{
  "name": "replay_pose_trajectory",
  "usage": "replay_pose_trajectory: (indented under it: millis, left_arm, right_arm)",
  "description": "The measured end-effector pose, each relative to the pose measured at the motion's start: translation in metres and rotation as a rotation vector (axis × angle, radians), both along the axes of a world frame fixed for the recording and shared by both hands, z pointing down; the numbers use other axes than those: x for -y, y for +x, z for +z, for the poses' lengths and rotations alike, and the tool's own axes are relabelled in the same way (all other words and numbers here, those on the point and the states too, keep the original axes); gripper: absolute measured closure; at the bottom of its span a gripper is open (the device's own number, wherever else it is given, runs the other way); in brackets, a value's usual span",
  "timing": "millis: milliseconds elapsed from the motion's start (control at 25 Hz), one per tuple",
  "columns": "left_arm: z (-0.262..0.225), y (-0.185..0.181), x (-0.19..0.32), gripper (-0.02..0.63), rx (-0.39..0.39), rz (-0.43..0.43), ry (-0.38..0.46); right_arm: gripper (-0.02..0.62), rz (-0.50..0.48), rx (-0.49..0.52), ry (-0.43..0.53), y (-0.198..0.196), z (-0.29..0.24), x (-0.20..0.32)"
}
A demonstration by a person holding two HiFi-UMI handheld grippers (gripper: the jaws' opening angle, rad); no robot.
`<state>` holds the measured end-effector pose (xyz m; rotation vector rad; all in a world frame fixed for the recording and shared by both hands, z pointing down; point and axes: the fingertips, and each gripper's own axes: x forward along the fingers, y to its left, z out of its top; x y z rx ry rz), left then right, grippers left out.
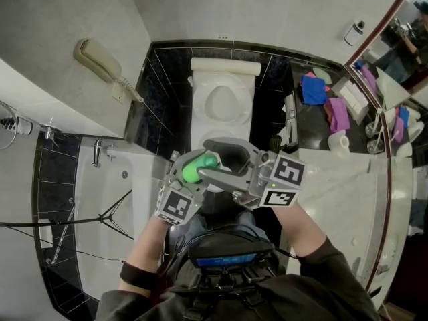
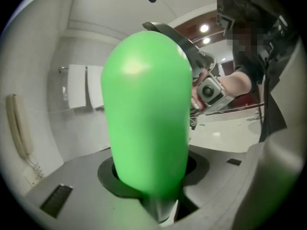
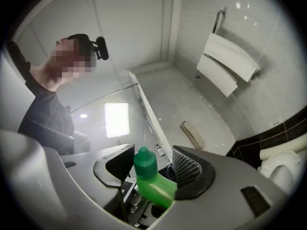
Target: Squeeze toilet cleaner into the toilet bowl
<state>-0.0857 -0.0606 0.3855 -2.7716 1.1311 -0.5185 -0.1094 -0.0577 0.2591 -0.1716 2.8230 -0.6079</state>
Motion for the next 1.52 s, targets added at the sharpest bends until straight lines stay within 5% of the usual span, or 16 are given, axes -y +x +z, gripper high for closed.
replay_pose_trajectory:
  millis: [120,360,680,880,1200,1520]
  left_arm:
    - [-0.004,-0.019,0.019,0.416,0.016,-0.177,0.060]
    - [-0.006,-0.042,0.039,0.416,0.131,-0.375,0.206]
    - [-0.001,-0.049,0.043,0.416,0.204,-0.427,0.246]
    - [0.003,-0.050,0.043,0.416,0.218,-0.437,0.243]
    - [0.004,-0.038,0.035,0.416,0.172,-0.364,0.184]
    - [0.026,-0.008,0.009,0.416,0.082,-0.047,-0.021]
  right_arm:
    - [0.313,0.060,-0.005,-0.110,0.001,0.004,0.010]
    - [0.308,0.088,-0.020,-0.242,0.000,0.010,0.011]
    - [0.328,0.110,-0.034,-0.344,-0.004,0.020,0.009]
    - [0.439,0.135,-0.068,-0.343,-0.003,0.025,0.012]
    - [0.449,0.123,-0.056,-0.273,-0.001,0.023,0.007]
    - [0.449,0.071,0.000,-0.139,0.006,0.017,0.003]
